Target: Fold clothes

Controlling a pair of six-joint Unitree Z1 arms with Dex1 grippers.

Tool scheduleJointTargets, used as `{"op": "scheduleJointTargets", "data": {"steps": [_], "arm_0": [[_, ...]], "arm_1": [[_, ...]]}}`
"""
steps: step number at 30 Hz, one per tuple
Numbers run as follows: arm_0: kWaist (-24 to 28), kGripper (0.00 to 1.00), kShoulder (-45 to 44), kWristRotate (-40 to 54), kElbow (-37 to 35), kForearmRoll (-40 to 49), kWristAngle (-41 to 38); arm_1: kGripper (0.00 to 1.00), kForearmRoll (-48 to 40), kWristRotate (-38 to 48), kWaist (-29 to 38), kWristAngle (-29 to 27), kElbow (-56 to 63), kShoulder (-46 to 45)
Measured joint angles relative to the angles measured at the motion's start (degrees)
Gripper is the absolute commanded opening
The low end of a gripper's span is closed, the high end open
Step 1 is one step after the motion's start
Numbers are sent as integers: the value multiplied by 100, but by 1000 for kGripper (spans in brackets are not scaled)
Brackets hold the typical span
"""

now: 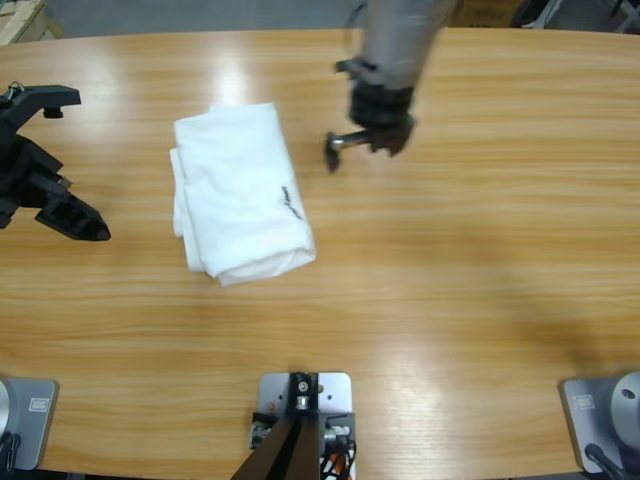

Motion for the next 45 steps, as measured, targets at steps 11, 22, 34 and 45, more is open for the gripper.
{"op": "scheduleJointTargets", "data": {"steps": [11,22,34,45], "arm_0": [[-896,917,990,291,-1057,-1213,573],[-1144,918,2933,1687,-3579,270,1424],[-842,987,3628,1750,-3347,429,1233],[-848,998,4036,1750,-3346,405,946]], "arm_1": [[973,-439,-398,-1302,12,2975,-3895],[973,-270,-1190,-1948,263,3394,-4343],[973,-179,-1637,-2359,294,3381,-4110],[973,17,-1758,-2430,294,3104,-3937]]}}
